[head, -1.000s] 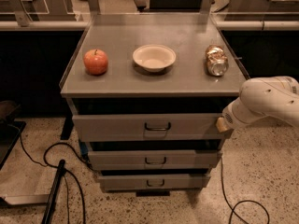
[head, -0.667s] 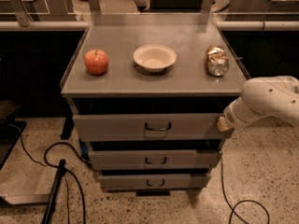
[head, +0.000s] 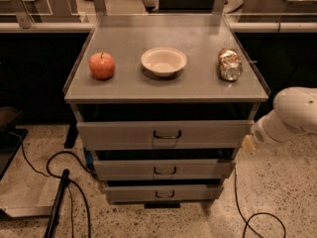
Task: Close top drawer
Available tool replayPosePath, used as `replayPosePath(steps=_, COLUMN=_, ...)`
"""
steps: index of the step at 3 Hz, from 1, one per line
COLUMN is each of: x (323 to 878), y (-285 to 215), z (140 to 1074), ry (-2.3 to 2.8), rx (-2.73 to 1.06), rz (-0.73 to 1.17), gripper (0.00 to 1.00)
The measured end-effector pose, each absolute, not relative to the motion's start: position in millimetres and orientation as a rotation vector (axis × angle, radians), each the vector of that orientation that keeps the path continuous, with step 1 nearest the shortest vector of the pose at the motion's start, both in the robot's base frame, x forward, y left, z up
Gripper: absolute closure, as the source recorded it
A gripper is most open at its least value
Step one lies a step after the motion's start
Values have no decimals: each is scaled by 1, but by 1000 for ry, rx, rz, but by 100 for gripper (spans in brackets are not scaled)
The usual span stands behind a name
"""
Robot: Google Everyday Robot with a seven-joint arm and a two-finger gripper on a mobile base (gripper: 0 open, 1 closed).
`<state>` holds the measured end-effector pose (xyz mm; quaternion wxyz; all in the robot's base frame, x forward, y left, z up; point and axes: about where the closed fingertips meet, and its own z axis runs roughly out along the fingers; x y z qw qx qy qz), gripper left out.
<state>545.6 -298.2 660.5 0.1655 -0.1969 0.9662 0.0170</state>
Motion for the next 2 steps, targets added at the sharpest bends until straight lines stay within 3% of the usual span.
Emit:
replayPosePath(steps=1, x=465, y=-352, z=670, ry=2882, rx=-423, rz=35, gripper=100)
replayPosePath(steps=2, x=460, y=-354, z=671, ry=2894, rx=-419, rz=34, gripper=100)
